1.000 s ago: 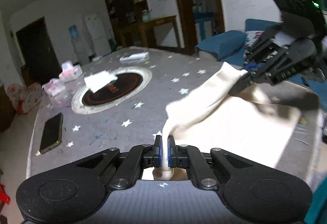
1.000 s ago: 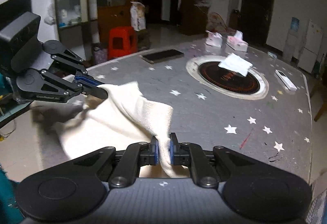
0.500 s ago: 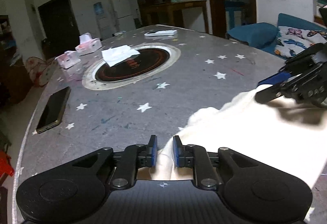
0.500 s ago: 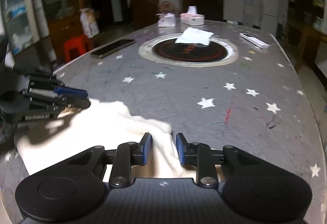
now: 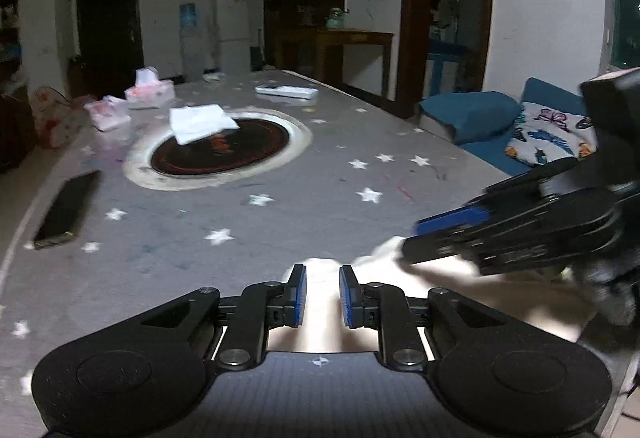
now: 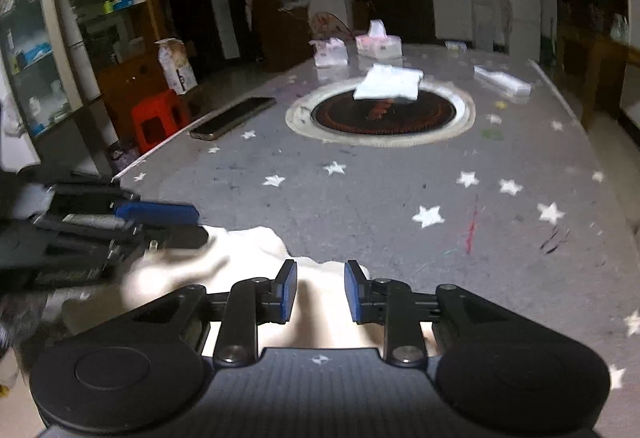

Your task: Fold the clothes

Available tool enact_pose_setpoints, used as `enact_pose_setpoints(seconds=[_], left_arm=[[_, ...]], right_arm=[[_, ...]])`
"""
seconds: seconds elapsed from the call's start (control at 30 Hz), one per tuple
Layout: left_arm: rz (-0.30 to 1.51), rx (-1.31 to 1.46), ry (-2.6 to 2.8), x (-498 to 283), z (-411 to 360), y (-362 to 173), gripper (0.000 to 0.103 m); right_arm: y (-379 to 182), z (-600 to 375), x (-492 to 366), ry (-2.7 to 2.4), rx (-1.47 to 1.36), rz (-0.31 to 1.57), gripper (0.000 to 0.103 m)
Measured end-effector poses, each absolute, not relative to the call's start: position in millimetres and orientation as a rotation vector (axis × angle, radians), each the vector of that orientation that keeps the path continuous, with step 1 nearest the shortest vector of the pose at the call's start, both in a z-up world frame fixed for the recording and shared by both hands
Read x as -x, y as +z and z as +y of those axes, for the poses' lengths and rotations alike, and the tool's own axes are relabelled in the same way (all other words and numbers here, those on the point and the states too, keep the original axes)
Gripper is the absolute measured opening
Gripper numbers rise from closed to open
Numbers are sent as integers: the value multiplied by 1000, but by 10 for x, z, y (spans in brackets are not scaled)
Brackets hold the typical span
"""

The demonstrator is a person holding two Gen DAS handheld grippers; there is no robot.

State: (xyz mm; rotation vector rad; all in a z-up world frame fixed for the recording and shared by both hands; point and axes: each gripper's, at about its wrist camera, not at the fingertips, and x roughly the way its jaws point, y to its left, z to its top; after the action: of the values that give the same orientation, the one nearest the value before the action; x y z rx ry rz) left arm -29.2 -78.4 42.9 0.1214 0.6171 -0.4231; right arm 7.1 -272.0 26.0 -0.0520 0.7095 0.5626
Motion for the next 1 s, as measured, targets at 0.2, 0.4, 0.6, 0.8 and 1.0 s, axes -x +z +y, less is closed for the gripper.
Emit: enact_pose_setpoints(seconds=[0.2, 0.4, 0.6, 0.8, 1.0], left_arm=[[687, -70, -416, 69, -913, 286, 20], [717, -52, -395, 36, -894, 226, 21], [711, -61, -392, 35, -923, 200, 21], [712, -56, -392, 23, -921, 198, 21], [709, -57, -390, 20, -931, 184, 22]], right_arm=[[120, -2631, -140, 535, 85, 733, 23], [182, -2641, 21, 539, 142, 698, 24], [179, -2713, 217, 541, 168, 694, 24], [148, -2909, 268, 509, 97, 697, 23], [109, -3139, 313, 461, 94, 706, 22]])
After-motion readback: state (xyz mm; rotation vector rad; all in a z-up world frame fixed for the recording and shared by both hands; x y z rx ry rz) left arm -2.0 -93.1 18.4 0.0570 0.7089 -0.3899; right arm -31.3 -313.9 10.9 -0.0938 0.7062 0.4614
